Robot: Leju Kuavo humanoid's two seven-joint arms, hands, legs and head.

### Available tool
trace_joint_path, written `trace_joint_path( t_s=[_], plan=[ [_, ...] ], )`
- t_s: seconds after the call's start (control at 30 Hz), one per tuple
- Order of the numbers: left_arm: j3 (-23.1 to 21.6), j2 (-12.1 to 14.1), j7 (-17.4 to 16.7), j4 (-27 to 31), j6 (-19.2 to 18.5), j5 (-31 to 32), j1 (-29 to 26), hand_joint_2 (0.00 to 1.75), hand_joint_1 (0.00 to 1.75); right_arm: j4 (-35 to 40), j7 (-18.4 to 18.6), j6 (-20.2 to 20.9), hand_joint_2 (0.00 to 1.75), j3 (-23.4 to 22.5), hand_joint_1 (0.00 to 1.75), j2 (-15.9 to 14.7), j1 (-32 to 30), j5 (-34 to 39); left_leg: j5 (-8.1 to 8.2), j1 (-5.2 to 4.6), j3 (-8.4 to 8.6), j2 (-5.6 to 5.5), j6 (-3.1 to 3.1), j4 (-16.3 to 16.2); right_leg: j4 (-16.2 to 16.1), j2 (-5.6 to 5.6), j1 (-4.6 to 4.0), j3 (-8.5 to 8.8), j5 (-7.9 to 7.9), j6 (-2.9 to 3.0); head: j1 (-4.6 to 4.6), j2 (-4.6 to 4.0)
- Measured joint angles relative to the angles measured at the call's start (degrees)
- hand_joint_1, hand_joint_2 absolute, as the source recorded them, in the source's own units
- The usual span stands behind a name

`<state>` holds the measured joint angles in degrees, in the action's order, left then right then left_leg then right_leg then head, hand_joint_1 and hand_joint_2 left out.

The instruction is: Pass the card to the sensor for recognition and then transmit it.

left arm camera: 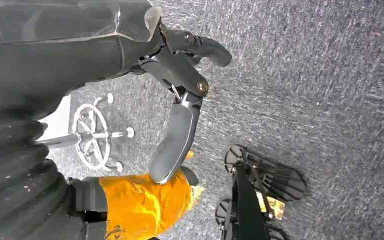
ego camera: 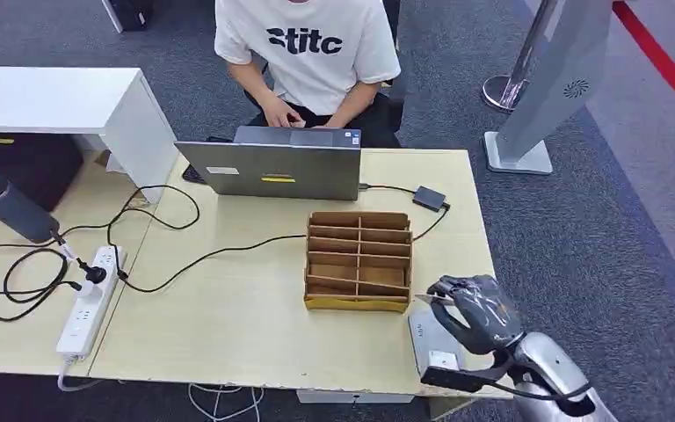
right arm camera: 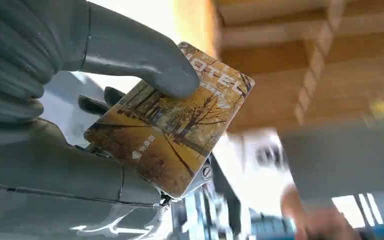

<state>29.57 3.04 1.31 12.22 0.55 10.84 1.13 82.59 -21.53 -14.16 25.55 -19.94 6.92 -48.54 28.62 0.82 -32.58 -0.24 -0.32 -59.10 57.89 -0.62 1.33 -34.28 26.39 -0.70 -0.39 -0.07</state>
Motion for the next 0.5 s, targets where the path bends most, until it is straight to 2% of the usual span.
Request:
trace_joint_path(
  t_s=[0.17, 0.3, 0.37, 0.4, 0.5],
  plan=[
    [0.5, -0.1, 0.0, 0.0, 0.0, 0.3, 0.0, 1.75, 0.0, 3.3, 0.4, -0.1, 1.75, -0.7, 1.75, 0.5, 0.7, -0.1, -0.01, 0.0, -0.04, -0.04, 0.0, 0.0, 0.0, 0.05, 0.0, 0.02, 0.0, 0.0, 0.0, 0.0],
    [0.6, -0.1, 0.0, 0.0, -0.2, 1.6, 0.0, 1.75, 0.0, 5.2, -2.7, -1.2, 1.75, -1.1, 1.75, 1.9, 2.7, 1.3, -0.01, -0.01, -0.08, 0.02, 0.0, 0.0, 0.0, -0.03, 0.02, 0.01, -0.02, 0.0, 0.0, 0.0],
    [0.6, -0.1, 0.0, 0.0, -0.8, 2.9, 0.2, 1.75, 0.0, 6.1, -1.2, 2.8, 1.75, -0.9, 1.75, 3.4, 7.5, 1.7, -0.05, -0.02, -0.09, 0.19, -0.07, 0.0, 0.1, -0.18, 0.04, -0.05, -0.09, 0.06, -0.02, 0.0],
    [0.6, 0.0, 0.0, 0.0, -1.3, 3.6, 0.4, 1.75, 0.0, 6.0, 0.5, 6.0, 1.75, -0.5, 1.75, 4.7, 11.1, 1.6, -0.08, -0.01, -0.03, 0.27, -0.11, 0.0, 0.1, -0.25, 0.03, -0.07, -0.13, 0.11, 0.02, 0.0],
    [0.4, 0.0, 0.0, 0.0, -2.3, 5.8, 1.0, 1.75, 0.0, 2.4, 4.5, 11.7, 1.75, 1.6, 1.75, 8.3, 21.6, 0.7, -0.23, 0.03, -0.04, 0.29, -0.11, 0.0, 0.1, -0.3, 0.0, -0.06, -0.2, 0.17, -0.02, 0.0]
  ],
)
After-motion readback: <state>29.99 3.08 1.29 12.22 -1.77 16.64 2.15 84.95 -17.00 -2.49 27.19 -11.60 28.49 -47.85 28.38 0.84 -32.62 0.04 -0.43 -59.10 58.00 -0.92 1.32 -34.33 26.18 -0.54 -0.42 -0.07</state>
